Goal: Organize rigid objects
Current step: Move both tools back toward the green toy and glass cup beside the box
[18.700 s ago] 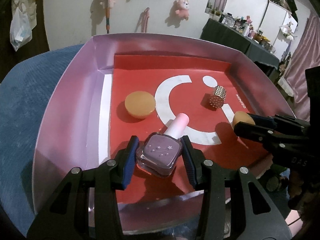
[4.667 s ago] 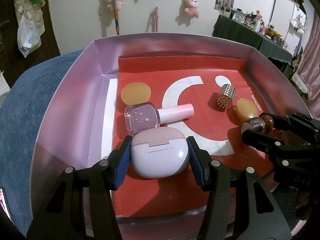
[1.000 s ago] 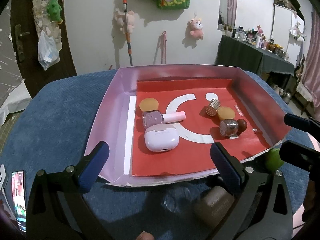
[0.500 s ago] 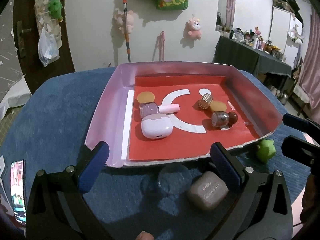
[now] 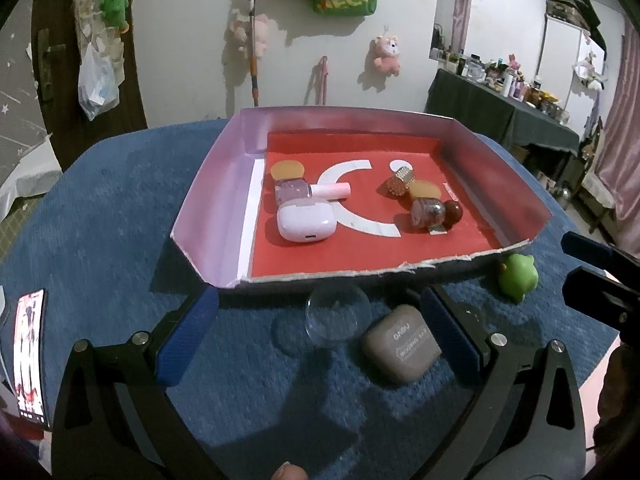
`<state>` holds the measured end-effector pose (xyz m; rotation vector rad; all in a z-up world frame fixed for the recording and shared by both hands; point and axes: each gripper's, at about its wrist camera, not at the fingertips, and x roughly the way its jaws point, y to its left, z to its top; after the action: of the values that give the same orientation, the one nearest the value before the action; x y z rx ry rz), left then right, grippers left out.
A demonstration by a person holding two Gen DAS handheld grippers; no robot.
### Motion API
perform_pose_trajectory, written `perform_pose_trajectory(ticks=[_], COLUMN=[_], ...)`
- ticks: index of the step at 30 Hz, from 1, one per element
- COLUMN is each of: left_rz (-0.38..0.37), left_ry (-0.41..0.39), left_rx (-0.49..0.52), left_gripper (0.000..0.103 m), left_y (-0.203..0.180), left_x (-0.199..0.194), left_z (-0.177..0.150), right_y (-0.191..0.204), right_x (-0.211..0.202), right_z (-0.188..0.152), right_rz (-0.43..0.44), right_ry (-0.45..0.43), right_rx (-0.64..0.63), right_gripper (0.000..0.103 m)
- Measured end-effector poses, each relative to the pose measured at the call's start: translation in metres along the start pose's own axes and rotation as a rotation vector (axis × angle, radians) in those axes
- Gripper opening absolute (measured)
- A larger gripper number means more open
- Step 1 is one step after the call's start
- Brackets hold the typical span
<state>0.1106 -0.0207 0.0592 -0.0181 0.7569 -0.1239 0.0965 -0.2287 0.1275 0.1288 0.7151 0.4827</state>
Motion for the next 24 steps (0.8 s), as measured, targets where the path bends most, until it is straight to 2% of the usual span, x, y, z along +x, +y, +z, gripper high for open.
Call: perform_pose_trajectory(ticks=[24], left_rz=[-0.015], left_ry=[0.041], left_rx=[-0.021], left_gripper=[0.103], left_y=[-0.003], left_x=[-0.008], left_z=[-0.028], right_y=[0.0], right_x=[-0.002], right_z=[-0.034], right_rz=[0.014], right_ry=[0.05], right_rx=[0.047], right_gripper=[0.103])
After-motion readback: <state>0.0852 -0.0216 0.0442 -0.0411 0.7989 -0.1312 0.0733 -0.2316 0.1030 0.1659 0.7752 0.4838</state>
